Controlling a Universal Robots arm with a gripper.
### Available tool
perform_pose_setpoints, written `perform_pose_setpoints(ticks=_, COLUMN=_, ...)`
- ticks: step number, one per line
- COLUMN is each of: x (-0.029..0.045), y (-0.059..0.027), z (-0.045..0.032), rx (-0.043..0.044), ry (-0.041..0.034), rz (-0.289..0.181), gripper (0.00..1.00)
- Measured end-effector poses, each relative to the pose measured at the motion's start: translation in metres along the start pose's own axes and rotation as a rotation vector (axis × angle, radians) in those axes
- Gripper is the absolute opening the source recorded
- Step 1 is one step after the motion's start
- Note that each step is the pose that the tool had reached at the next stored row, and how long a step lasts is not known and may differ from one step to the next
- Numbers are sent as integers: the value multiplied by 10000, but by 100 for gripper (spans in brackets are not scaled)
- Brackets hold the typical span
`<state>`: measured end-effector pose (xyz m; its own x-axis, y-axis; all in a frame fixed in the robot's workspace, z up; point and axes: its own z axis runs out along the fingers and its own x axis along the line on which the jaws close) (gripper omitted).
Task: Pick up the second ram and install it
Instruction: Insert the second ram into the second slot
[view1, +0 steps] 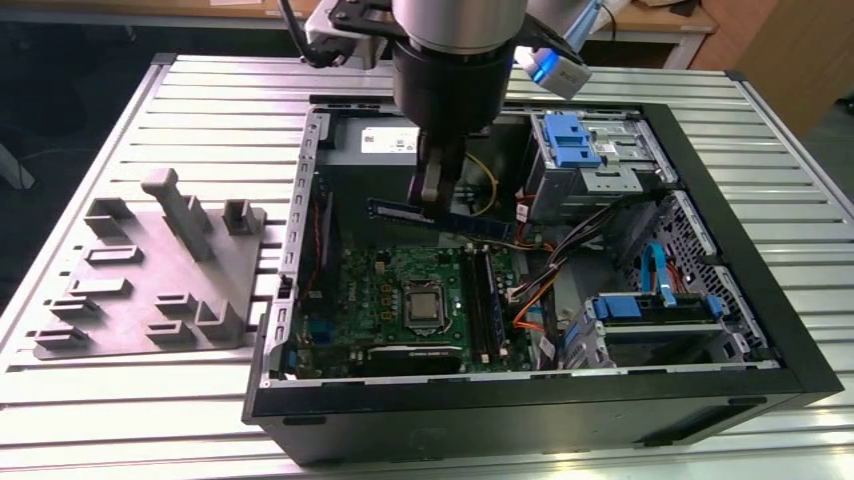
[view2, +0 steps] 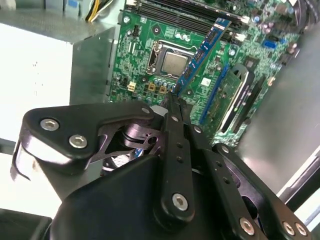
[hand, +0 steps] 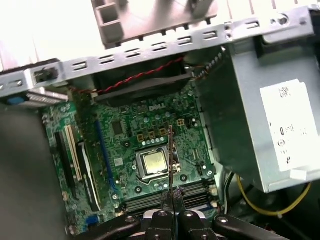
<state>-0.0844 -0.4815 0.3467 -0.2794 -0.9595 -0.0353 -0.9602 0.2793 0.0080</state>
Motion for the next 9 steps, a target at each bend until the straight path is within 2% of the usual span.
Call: perform_pose_setpoints(ticks=9, x=1, y=0, z=18, rx=58, ry=-12, rz=1644, gripper=11)
